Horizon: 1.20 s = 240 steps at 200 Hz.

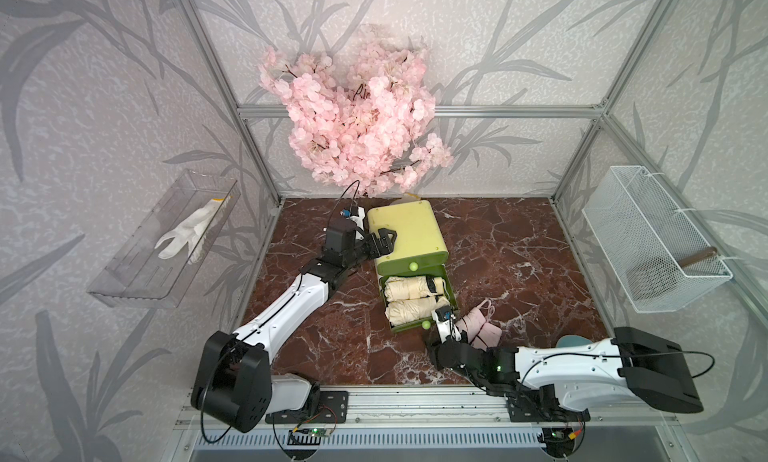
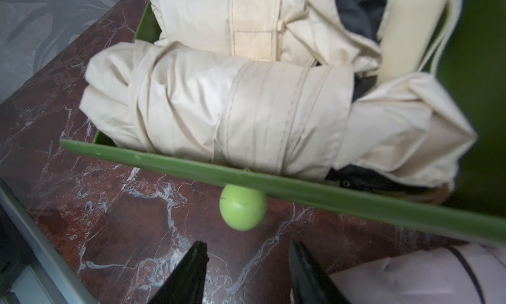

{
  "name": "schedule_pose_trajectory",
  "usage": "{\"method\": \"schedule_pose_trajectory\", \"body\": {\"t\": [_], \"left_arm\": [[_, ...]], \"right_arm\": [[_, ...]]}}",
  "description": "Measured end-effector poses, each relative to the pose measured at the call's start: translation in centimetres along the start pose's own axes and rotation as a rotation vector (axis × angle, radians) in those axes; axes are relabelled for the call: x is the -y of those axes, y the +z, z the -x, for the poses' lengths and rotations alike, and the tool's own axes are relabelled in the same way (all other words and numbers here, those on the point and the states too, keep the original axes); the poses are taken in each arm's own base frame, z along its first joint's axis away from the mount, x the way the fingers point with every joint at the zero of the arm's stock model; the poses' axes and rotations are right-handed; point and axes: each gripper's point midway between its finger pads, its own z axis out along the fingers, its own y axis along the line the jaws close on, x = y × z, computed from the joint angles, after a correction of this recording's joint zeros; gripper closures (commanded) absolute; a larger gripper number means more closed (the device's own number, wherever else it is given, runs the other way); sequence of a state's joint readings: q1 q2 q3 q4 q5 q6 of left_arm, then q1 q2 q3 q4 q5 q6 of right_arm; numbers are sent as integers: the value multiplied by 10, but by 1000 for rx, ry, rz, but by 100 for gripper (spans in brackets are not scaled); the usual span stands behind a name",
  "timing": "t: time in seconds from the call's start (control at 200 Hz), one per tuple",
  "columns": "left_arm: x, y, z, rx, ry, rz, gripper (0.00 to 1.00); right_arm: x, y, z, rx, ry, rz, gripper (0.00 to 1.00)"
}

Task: Place the umbrella in the drawer by color
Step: Close the drawer in the storage box.

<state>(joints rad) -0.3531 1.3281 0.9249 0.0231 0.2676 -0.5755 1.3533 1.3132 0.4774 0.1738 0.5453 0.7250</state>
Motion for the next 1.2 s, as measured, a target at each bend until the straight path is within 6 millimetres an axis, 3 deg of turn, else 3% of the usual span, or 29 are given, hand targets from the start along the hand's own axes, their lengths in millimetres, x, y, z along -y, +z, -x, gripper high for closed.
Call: {"method": "schedule_pose_trajectory", "body": {"t": [0.155,0.31,0.69,1.2], "left_arm": [[0,-2,-2,-1,0,-1,0],[1,-2,-3,-5,1,-5,0],[2,-2,-4,-6,0,-17,0],[0,1,-6,-8,-2,-16,0]], "right_arm": [[-5,11,-3,8,-11,2,48],[-16,16,13,67,-21,15,48],[-4,25,32,91,1,-1,48],[-9,39,91,215,8,-7,48]]}}
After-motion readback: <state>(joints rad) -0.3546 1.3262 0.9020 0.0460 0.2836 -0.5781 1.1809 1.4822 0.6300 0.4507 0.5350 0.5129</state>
